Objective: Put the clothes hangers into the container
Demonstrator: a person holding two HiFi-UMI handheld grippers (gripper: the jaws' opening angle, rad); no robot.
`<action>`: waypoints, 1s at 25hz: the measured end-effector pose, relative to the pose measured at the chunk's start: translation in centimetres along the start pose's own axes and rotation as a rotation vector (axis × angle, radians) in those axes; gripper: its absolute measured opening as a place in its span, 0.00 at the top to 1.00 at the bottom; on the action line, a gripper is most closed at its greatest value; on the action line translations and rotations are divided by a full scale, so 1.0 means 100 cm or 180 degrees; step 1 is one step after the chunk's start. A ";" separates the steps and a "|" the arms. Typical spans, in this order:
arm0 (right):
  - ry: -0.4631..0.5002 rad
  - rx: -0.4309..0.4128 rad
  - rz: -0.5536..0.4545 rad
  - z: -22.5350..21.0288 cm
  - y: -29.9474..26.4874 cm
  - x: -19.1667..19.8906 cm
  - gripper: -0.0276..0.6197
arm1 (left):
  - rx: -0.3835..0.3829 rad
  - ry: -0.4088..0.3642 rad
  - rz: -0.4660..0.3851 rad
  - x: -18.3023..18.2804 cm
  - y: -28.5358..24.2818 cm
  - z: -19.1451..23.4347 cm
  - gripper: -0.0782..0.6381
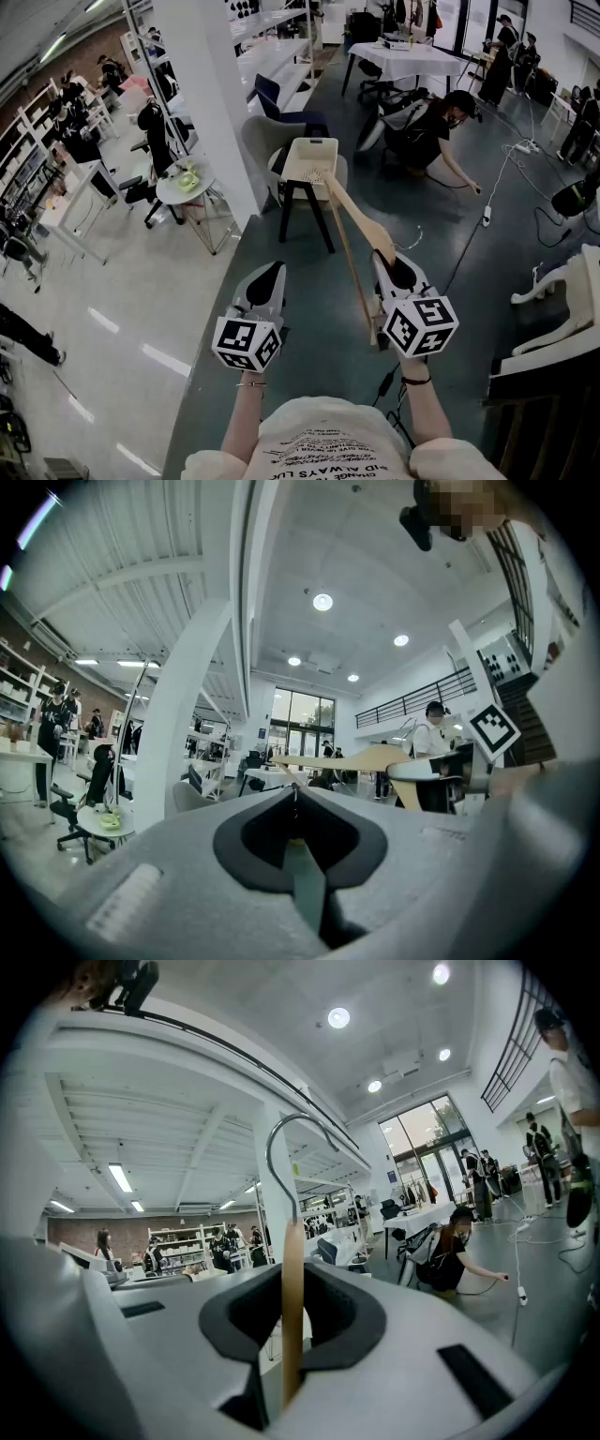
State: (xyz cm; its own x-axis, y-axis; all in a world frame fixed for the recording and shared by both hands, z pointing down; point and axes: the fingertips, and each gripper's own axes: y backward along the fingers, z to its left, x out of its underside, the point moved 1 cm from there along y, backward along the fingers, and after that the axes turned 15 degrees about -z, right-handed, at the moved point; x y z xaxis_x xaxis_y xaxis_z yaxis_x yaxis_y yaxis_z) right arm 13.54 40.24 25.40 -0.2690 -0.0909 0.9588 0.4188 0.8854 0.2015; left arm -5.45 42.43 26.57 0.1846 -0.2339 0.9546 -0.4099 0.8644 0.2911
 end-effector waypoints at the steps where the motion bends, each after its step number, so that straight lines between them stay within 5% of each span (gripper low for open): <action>1: -0.0005 -0.0004 0.0003 0.000 0.000 0.000 0.87 | -0.0004 0.0000 0.0005 0.000 0.000 0.000 0.85; 25: -0.0282 0.0186 0.0070 -0.035 -0.017 0.021 0.87 | -0.0146 0.0062 0.0070 0.020 -0.017 0.017 0.85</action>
State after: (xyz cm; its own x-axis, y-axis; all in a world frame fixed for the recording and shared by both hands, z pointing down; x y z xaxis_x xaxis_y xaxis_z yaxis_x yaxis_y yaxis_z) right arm 15.31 36.94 27.73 -0.3371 -0.0329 0.9409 0.3748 0.9121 0.1662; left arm -5.91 39.77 28.13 0.1937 -0.2064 0.9591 -0.3726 0.8889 0.2665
